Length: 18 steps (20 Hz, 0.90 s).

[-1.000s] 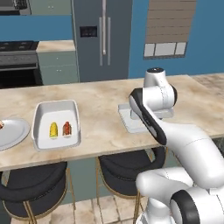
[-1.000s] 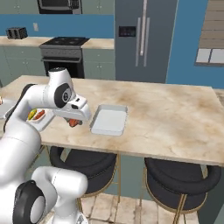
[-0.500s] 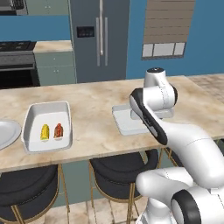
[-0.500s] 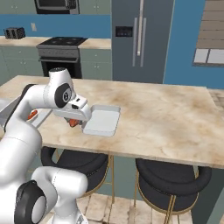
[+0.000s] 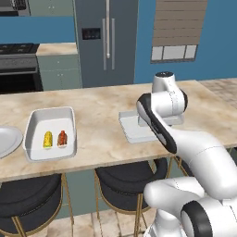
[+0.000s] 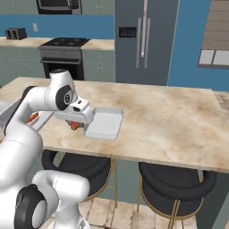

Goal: Place one cooked food and one vegetable from the large plate to each tupperware container.

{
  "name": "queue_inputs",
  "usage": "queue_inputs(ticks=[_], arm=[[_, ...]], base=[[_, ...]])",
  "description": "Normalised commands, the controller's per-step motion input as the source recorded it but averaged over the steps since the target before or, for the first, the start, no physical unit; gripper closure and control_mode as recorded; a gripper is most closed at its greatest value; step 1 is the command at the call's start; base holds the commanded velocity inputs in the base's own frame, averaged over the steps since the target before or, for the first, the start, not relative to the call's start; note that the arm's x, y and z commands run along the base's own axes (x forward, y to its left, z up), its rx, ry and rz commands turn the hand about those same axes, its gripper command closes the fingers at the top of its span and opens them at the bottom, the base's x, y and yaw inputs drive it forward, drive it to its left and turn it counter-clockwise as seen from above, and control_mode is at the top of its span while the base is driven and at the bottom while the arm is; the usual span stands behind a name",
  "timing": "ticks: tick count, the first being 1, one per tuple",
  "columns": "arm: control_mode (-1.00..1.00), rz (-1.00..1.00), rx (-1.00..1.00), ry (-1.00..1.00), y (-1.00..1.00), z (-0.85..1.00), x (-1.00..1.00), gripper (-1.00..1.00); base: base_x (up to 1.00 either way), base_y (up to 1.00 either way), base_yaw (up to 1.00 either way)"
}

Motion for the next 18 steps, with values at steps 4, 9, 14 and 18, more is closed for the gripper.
queue_inputs(ticks=[4, 9, 14, 18], arm=[[-1.0, 0.0, 0.0, 0.0, -0.07, 0.0, 0.03, 1.0], [-1.0, 0.04, 0.09, 0.08, -0.49, -0.03, 0.83, 1.0], [-1.0, 0.02, 0.12, 0.13, -0.38, -0.18, 1.0, 1.0], [-1.0, 0.0, 0.01, 0.01, -0.01, -0.36, 0.97, 1.0]], base=[[0.0, 0.0, 0.0], [0.0, 0.0, 0.0], [0.0, 0.0, 0.0], [0.0, 0.0, 0.0]])
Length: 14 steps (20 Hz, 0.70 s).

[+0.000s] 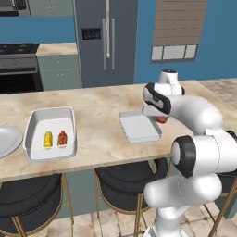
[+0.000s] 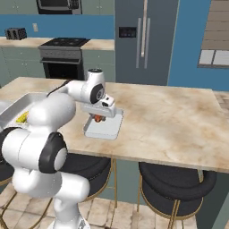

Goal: Place one cooked food and one vegetable from the large plate to each tupperware container.

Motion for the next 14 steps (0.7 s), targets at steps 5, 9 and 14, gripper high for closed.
queue_inputs(ticks=[5, 9, 14], arm=[[-1.0, 0.0, -0.04, 0.0, 0.0, -0.36, 0.76, 1.0], [-1.0, 0.0, 0.0, 0.03, -0.11, -0.41, 0.76, 1.0], [-1.0, 0.0, 0.0, 0.03, -0.13, -0.47, 0.58, 1.0]], base=[[0.0, 0.0, 0.0], [0.0, 0.0, 0.0], [0.0, 0.0, 0.0]])
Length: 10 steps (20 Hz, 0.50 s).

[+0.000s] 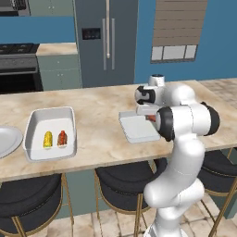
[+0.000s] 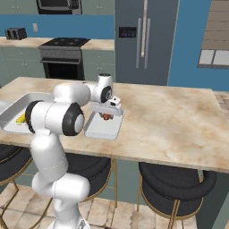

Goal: Place one cooked food and one vegetable from the large plate to each tupperware container.

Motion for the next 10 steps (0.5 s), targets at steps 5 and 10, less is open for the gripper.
queue_inputs(ticks=[5, 10], arm=[[-1.0, 0.0, -0.01, 0.01, -0.04, -0.52, 0.24, 1.0], [-1.0, 0.0, -0.05, 0.02, 0.0, -0.56, 0.22, 1.0]], base=[[0.0, 0.0, 0.0], [0.0, 0.0, 0.0]])
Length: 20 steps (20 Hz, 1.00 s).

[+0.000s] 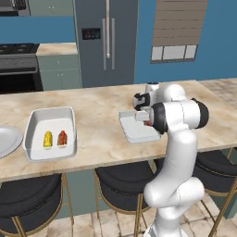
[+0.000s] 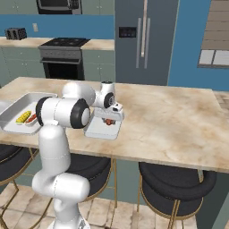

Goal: Place one cooked food and one vegetable from the large plate to each tupperware container.

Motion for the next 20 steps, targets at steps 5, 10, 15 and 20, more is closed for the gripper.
queue_inputs(ticks=[5, 10, 15, 20], arm=[[-1.0, 0.0, -0.02, 0.01, 0.0, -0.42, 0.1, 1.0], [-1.0, 0.0, 0.0, 0.0, 0.0, -0.17, 0.02, 1.0], [-1.0, 0.0, 0.0, 0.02, 0.01, -0.03, 0.01, 1.0], [-1.0, 0.0, 0.0, 0.01, 0.06, -0.01, 0.08, 1.0]], base=[[0.0, 0.0, 0.0], [0.0, 0.0, 0.0], [0.0, 0.0, 0.0], [0.0, 0.0, 0.0]])
